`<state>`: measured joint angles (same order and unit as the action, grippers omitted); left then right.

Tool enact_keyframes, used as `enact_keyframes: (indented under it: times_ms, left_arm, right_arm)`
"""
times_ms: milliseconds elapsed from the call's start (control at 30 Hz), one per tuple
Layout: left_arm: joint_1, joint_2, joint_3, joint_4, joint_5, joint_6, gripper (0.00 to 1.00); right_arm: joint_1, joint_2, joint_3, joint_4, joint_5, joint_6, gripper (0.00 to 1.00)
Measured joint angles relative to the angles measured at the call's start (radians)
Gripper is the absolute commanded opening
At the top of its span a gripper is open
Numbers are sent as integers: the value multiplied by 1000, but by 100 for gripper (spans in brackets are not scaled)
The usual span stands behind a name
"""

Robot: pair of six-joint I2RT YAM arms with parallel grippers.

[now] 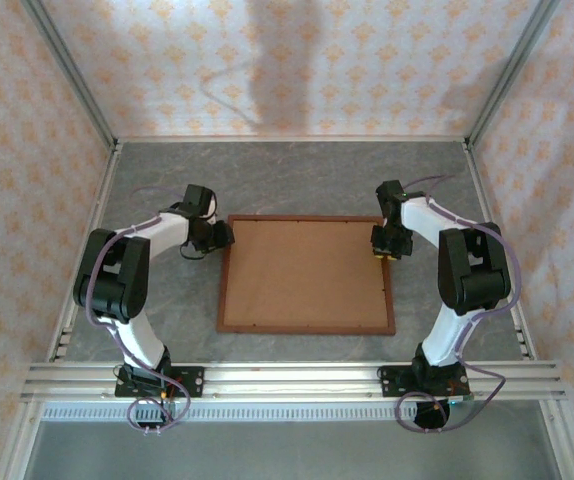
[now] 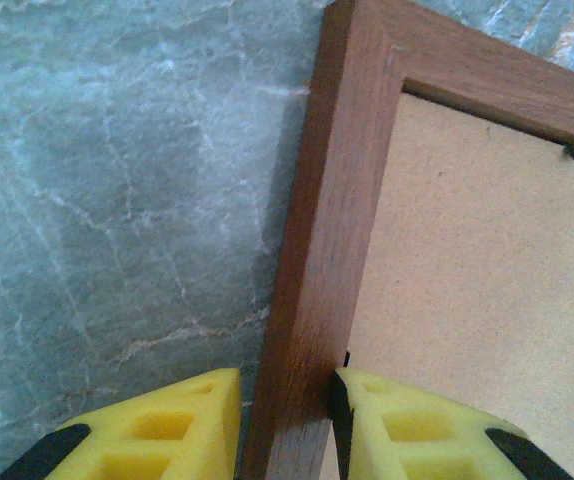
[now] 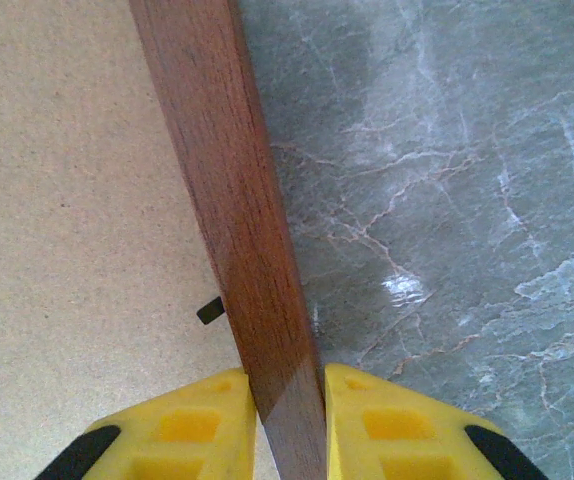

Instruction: Put the photo into the frame

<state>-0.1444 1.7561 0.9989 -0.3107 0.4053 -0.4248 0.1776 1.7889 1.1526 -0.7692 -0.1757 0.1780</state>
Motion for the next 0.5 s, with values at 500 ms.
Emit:
enact_keyframes:
  times_ms: [500]
  left_arm:
    - [-65,33,23,9,-80,50,36]
  right_arm:
    - [-2,1,0,0,-4,0,21]
